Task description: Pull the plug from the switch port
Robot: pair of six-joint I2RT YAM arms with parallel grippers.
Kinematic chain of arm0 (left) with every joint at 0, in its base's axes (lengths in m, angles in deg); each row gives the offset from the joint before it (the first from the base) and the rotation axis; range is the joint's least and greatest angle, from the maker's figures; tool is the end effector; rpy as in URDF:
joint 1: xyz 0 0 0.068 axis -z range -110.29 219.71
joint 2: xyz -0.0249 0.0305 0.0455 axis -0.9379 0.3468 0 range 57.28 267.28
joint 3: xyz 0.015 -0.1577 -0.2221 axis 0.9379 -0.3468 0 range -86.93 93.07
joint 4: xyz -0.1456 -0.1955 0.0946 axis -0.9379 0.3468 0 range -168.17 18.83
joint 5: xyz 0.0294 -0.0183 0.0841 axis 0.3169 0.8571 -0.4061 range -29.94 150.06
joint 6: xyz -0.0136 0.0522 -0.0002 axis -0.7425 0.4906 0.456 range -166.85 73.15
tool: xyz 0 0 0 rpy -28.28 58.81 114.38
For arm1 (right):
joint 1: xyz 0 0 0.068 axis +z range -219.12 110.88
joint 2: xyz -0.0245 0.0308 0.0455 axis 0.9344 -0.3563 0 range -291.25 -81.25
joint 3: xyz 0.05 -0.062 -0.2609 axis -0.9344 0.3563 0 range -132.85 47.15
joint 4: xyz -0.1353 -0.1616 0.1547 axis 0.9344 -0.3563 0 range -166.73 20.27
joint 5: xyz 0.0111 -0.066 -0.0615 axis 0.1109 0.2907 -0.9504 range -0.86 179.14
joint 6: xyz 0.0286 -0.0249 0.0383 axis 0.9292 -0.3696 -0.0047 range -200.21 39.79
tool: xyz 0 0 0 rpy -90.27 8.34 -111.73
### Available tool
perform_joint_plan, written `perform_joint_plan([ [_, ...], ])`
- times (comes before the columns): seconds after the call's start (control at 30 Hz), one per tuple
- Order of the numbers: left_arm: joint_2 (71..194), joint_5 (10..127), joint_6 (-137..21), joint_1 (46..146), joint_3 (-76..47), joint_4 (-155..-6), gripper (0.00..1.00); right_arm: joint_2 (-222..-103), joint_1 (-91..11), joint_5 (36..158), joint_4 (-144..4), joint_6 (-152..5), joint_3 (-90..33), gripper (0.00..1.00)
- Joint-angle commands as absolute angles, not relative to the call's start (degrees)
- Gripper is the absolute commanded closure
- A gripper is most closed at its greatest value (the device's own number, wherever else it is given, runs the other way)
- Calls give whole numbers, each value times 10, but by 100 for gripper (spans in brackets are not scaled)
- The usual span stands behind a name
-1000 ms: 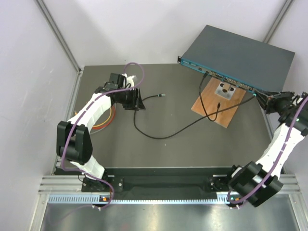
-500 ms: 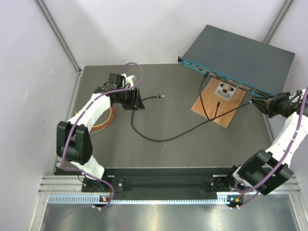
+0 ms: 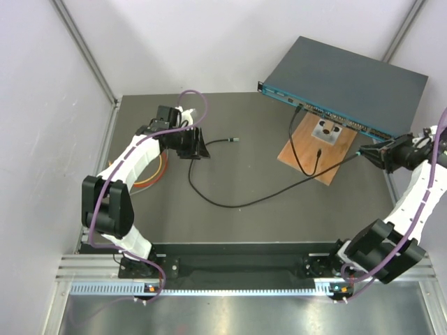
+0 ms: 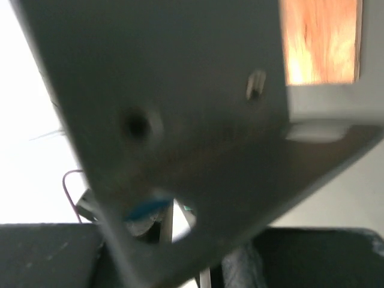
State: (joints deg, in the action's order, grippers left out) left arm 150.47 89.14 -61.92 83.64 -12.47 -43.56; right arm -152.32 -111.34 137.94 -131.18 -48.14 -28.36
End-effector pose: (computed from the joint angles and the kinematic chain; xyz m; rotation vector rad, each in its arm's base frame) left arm 0.3344 -0.1008 0.2709 0.1915 2.5233 -0.8422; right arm 0.1862 -0.1327 0.3603 1.1558 2.0431 0.9904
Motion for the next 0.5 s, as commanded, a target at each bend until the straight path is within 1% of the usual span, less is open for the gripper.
perform_joint_plan([
  [0.0,1487,915,-624,833,-111,-459,47,-1502,-1090,1355,-1394,-502,-315,100],
  [0.03,1484,918,-627,833,-112,-465,42,-1501,-1065,1348,-1407,-508,-339,100],
  [0.1,1477,922,-643,833,-113,-474,38,-1505,-1019,1324,-1440,-510,-372,100],
  [0.13,1474,923,-649,833,-113,-480,36,-1509,-964,1313,-1445,-503,-416,100],
  [0.17,1466,928,-655,833,-112,-486,34,-1513,-937,1304,-1445,-495,-440,100],
  [0.23,1456,950,-682,833,-113,-510,33,-1524,-867,1304,-1417,-452,-500,100],
  [0.3,1443,972,-719,832,-109,-528,32,-1532,-829,1322,-1387,-417,-530,100],
  [0.33,1439,1004,-735,832,-108,-542,32,-1534,-812,1326,-1353,-385,-543,100],
  [0.4,1425,1056,-799,832,-123,-628,32,-1538,-762,1343,-1321,-355,-559,100],
  [0.43,1420,1112,-830,832,-132,-668,31,-1539,-728,1347,-1284,-324,-555,100],
  [0.47,1408,1130,-862,832,-139,-749,31,-1541,-710,1349,-1262,-308,-552,100],
])
